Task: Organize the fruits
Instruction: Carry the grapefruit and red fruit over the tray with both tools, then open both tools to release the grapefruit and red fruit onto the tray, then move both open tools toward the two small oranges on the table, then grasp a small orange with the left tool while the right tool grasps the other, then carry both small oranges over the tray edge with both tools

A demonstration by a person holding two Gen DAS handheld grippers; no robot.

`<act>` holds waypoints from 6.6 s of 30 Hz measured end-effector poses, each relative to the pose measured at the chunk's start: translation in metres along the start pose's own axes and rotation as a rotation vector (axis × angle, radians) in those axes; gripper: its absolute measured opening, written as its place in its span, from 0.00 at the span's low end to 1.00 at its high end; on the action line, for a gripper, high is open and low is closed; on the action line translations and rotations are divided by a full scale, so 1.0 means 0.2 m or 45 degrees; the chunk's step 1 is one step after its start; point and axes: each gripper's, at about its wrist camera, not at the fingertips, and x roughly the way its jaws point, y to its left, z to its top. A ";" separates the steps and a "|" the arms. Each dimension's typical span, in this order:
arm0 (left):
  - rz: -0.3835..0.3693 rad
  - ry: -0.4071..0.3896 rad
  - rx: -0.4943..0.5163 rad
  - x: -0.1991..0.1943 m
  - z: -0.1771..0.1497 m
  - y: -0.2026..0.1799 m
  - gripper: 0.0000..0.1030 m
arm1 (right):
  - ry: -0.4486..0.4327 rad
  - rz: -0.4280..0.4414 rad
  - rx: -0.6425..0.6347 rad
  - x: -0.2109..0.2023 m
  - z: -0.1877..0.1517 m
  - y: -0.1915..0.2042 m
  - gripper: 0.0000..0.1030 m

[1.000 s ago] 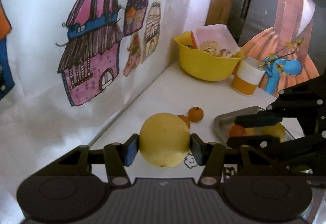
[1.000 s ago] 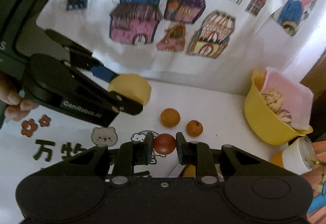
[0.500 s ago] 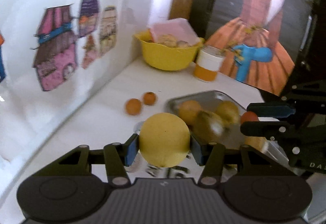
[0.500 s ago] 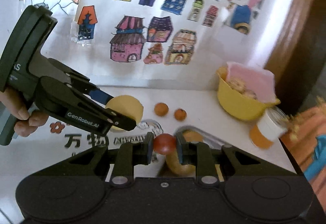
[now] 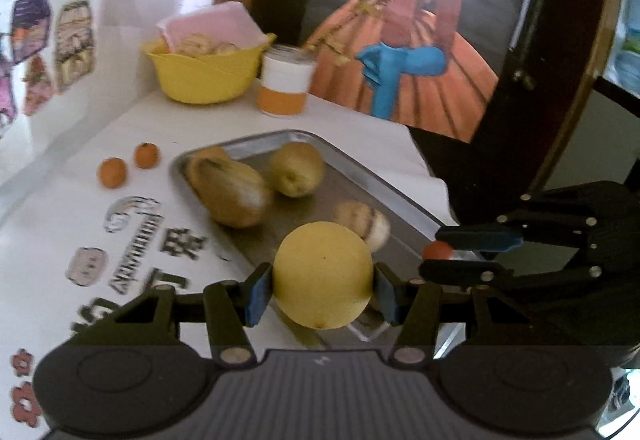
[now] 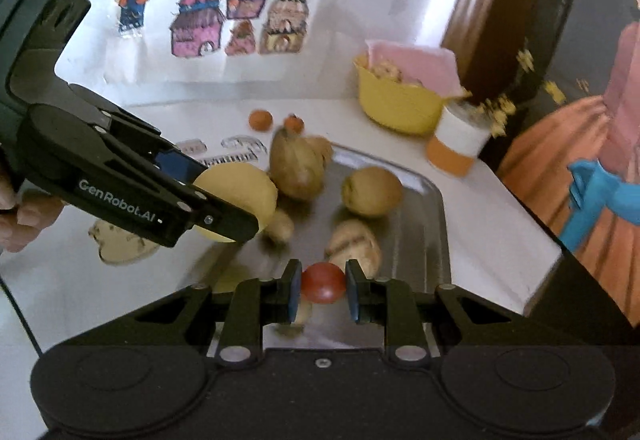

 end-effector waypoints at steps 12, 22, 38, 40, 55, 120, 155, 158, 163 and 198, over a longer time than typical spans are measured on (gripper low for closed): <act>0.020 0.043 0.047 0.06 -0.05 -0.08 0.56 | 0.044 -0.004 0.052 0.05 -0.11 -0.03 0.24; 0.024 0.069 0.078 0.09 -0.06 -0.09 0.57 | 0.076 0.007 0.037 0.09 -0.11 0.00 0.26; -0.075 -0.097 0.140 -0.17 -0.07 -0.04 0.99 | 0.090 -0.022 0.064 -0.09 -0.12 0.07 0.76; -0.081 -0.105 0.159 -0.22 -0.09 -0.02 0.99 | 0.105 -0.027 0.045 -0.13 -0.12 0.11 0.80; 0.089 0.111 0.089 -0.46 -0.22 0.37 0.99 | 0.286 0.130 0.042 -0.22 0.00 0.50 0.99; 0.434 -0.037 0.113 0.47 0.35 0.82 0.88 | 0.333 0.303 0.258 1.41 0.99 0.01 0.42; 0.361 -0.188 0.005 0.14 0.37 0.74 0.32 | 0.075 0.261 0.224 0.92 1.01 0.00 0.29; 0.347 -0.218 0.013 0.10 0.39 0.68 0.32 | 0.050 0.235 0.233 0.83 0.99 -0.02 0.29; 0.300 -0.265 0.015 0.02 0.40 0.57 0.32 | 0.012 0.179 0.247 0.63 0.92 -0.05 0.29; -0.009 -0.170 0.067 -0.01 0.01 -0.18 0.32 | -0.050 -0.275 0.431 -0.12 -0.12 -0.14 0.29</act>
